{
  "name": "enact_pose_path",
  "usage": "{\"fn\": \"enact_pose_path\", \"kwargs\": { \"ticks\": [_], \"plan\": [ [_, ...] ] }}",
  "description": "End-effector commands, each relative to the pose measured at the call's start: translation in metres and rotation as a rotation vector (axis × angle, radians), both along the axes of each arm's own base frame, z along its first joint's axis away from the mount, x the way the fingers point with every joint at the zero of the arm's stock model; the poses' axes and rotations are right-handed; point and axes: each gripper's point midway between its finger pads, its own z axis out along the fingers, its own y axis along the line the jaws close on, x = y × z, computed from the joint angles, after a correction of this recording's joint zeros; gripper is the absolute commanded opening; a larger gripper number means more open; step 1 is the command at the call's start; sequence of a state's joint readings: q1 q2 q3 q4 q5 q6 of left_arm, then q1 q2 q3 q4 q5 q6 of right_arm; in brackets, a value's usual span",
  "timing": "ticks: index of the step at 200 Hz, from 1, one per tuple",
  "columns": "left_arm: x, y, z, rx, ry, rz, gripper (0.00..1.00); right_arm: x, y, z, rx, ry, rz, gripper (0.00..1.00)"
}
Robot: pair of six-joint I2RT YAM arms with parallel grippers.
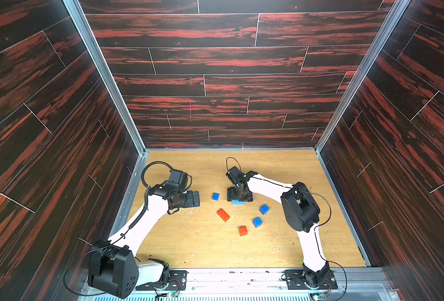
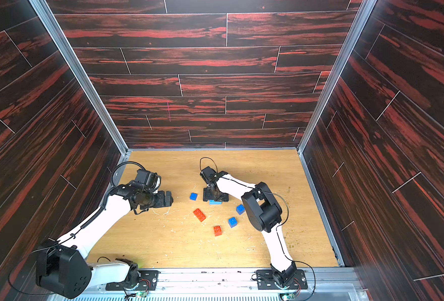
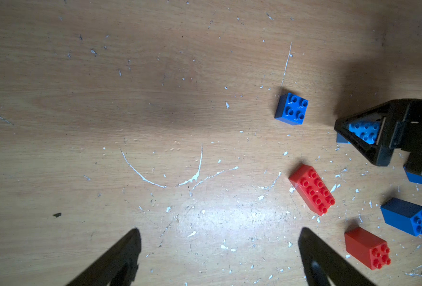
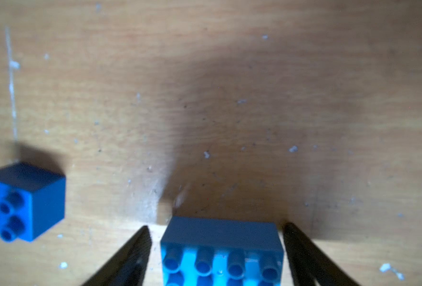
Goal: Assemble a giraffe with lego
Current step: Adjust the lego brick at the center of the board, then pick up the lego brick from the center of the board.
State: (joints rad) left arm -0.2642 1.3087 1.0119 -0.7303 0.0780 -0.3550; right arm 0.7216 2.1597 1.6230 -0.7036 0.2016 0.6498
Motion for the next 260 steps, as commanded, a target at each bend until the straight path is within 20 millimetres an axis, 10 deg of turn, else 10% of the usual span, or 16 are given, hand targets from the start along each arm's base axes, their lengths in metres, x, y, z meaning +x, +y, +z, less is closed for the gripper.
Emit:
{"fn": "enact_pose_path", "kwargs": {
  "ticks": [1,79,133,226,260],
  "plan": [
    [-0.008,0.0,-0.007,0.011,0.035,-0.021,1.0,-0.003,-0.004,0.015,-0.024,-0.024,0.023,0.9],
    [-0.005,-0.002,-0.005,-0.002,0.031,-0.021,1.0,-0.106,-0.019,0.064,-0.042,-0.04,0.11,0.85],
    [-0.004,-0.004,-0.007,-0.006,0.043,-0.023,1.0,-0.165,-0.03,0.04,-0.051,0.062,0.125,0.8],
    [-0.005,-0.003,-0.011,0.001,0.054,-0.026,0.99,-0.171,-0.015,0.01,-0.003,0.113,0.137,0.59],
    [-0.006,-0.002,-0.011,0.006,0.055,-0.029,1.0,-0.172,-0.011,0.003,-0.008,0.136,0.135,0.36]
  ]
}}
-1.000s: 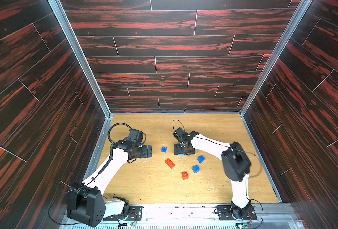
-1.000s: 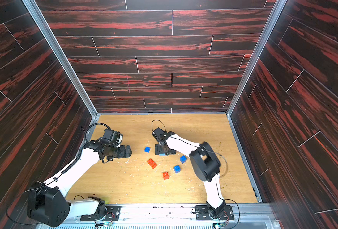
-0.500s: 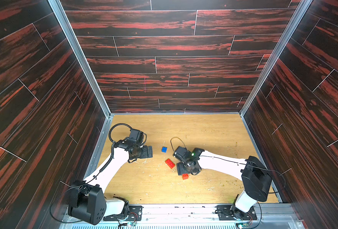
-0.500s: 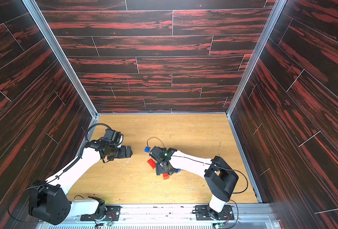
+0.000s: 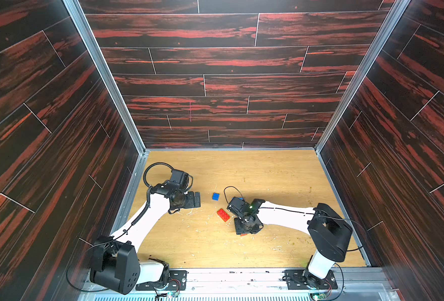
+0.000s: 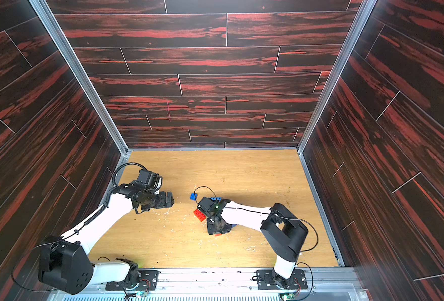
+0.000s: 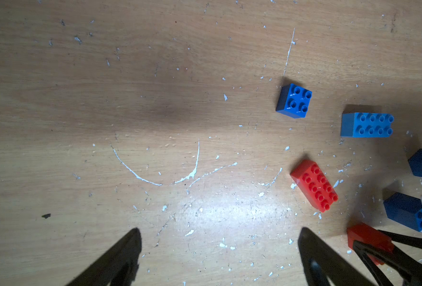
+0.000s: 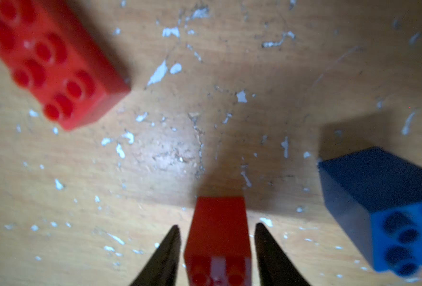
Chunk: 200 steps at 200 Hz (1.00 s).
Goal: Assemble a giraffe with lego
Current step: Pick up the lego brick from the center of the board, then place the lego brick at the center of the board.
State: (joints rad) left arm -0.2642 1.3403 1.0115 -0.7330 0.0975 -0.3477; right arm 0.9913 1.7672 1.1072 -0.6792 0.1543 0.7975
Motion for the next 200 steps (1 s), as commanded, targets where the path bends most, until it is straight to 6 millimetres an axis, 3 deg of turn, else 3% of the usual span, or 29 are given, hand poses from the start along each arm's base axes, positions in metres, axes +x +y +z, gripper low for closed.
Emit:
{"fn": "enact_pose_path", "kwargs": {
  "ticks": [1,21,71,113,167,200],
  "plan": [
    [-0.006,0.001,-0.002,0.012,0.02,-0.014,1.0,-0.001,0.008,-0.002,0.01,0.021,-0.001,0.36],
    [-0.006,0.002,-0.002,0.016,0.017,-0.013,1.0,0.005,0.007,0.003,-0.009,0.003,-0.004,0.25],
    [-0.005,-0.001,0.0,0.001,0.015,-0.015,1.0,0.056,0.026,0.033,0.015,-0.062,0.002,0.25],
    [-0.006,-0.001,0.0,0.0,0.018,-0.017,1.0,0.085,0.026,0.02,0.012,-0.028,-0.029,0.26],
    [-0.007,-0.001,-0.001,-0.001,0.022,-0.022,1.0,0.096,0.031,0.004,0.019,0.021,-0.032,0.3],
    [-0.007,-0.002,-0.001,-0.001,0.025,-0.022,1.0,0.096,0.033,-0.001,0.008,0.046,-0.023,0.43]
  ]
}}
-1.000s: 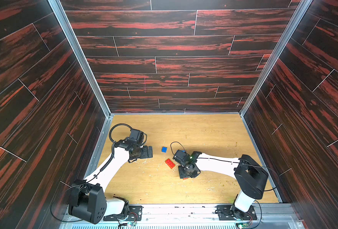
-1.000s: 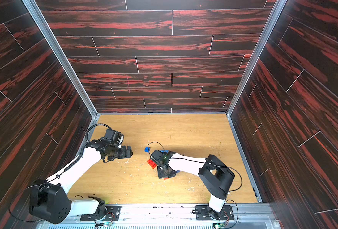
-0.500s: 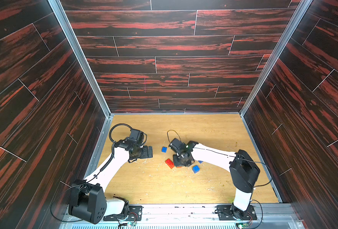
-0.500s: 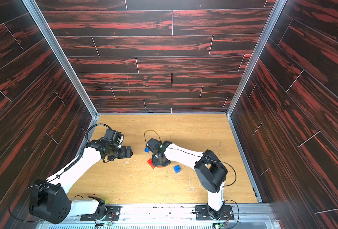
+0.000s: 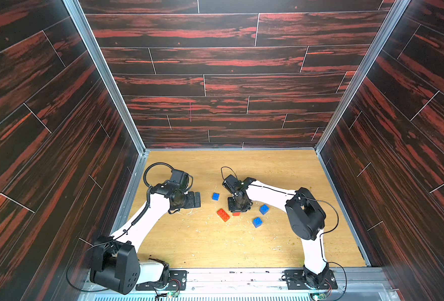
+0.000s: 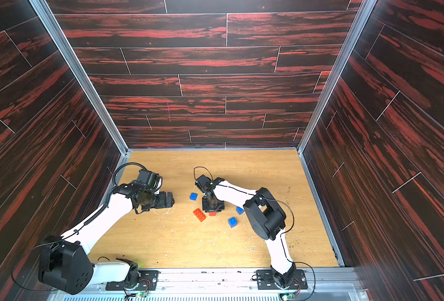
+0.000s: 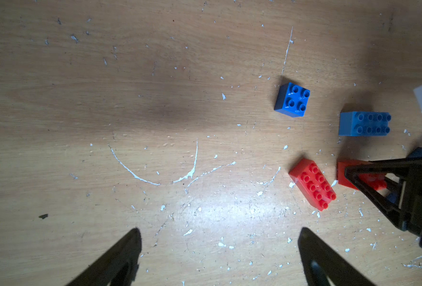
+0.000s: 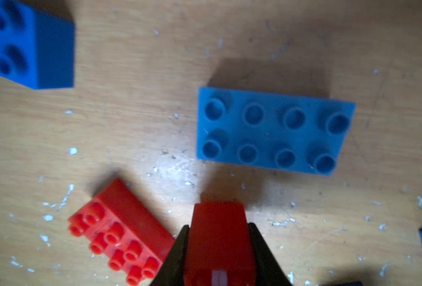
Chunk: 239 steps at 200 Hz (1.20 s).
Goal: Assemble a giraffe with lego
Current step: Place the lego brick at the center of the board, then pick up the lego brick from the center of the board.
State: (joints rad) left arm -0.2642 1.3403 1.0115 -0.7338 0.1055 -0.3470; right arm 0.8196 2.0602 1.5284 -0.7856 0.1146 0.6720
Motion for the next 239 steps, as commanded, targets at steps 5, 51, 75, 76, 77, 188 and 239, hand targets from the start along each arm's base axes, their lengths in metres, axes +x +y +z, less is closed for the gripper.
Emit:
{"fn": "enact_pose_path", "kwargs": {
  "ticks": [5,51,75,76,77,188,239],
  "plan": [
    [-0.007,-0.001,-0.001,0.004,0.022,-0.019,1.0,-0.005,0.0,-0.007,-0.023,0.047,0.02,0.47],
    [-0.006,0.001,0.0,0.01,0.015,-0.017,1.0,-0.002,0.002,0.005,-0.005,0.021,0.021,0.62],
    [-0.007,0.001,-0.001,0.012,0.018,-0.017,1.0,0.005,-0.003,0.037,0.017,-0.07,0.023,0.64],
    [-0.007,0.001,0.0,0.011,0.017,-0.017,1.0,0.005,-0.003,0.038,0.016,-0.073,0.024,0.64],
    [-0.007,0.001,0.0,0.011,0.018,-0.017,1.0,0.005,-0.004,0.04,0.016,-0.076,0.024,0.64],
    [-0.005,0.0,-0.003,0.008,0.025,-0.016,0.99,-0.052,-0.101,0.057,-0.015,-0.12,0.088,0.73],
    [-0.003,-0.001,-0.003,0.007,0.027,-0.013,0.99,-0.069,-0.112,0.023,-0.023,-0.06,0.109,0.7]
  ]
}}
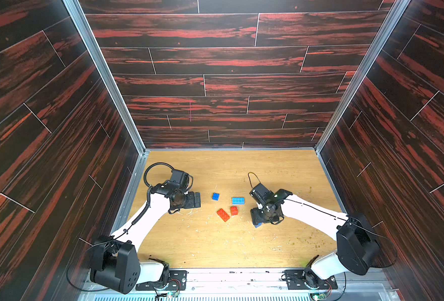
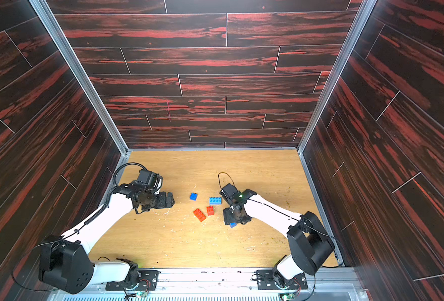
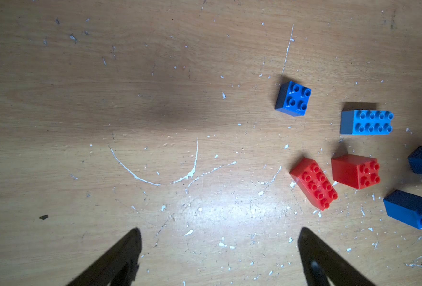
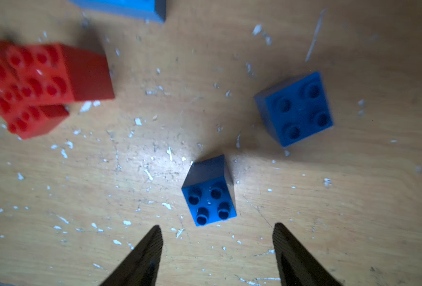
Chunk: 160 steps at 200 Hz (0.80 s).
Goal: Assemble a giraffe with lego
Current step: Pick up the lego brick from the center of the board.
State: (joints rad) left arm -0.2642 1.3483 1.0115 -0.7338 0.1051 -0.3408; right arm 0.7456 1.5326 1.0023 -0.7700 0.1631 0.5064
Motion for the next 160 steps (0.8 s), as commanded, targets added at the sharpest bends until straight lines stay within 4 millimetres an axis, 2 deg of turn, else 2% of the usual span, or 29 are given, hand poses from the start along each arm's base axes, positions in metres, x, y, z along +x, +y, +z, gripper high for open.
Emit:
{"fn": "enact_pose_path", "kwargs": {
  "ticks": [1,19,65,90,110,128,140,160],
  "plan": [
    [-0.003,-0.001,-0.001,0.002,0.021,-0.008,0.99,-0.001,0.004,-0.01,0.019,0.007,0.029,0.7],
    [-0.004,-0.001,-0.002,0.003,0.024,-0.008,0.99,-0.001,0.007,-0.018,0.021,0.015,0.036,0.65],
    [-0.004,0.0,-0.003,0.007,0.028,-0.01,0.99,0.012,0.014,-0.032,0.006,0.011,0.048,0.64],
    [-0.005,0.001,-0.003,0.014,0.028,-0.01,0.99,0.014,0.017,-0.036,0.004,0.027,0.055,0.55],
    [-0.007,0.002,-0.003,0.017,0.029,-0.01,0.99,0.018,0.018,-0.031,0.0,0.018,0.048,0.42],
    [-0.006,0.002,-0.003,0.015,0.025,-0.01,0.99,0.03,0.025,-0.015,0.005,-0.016,0.036,0.3],
    [-0.005,0.001,-0.002,0.011,0.023,-0.009,0.99,0.038,0.029,-0.008,0.005,-0.031,0.029,0.25],
    [-0.005,0.0,-0.002,0.009,0.025,-0.01,0.99,0.052,0.038,-0.005,-0.011,-0.033,0.024,0.25]
  ]
}}
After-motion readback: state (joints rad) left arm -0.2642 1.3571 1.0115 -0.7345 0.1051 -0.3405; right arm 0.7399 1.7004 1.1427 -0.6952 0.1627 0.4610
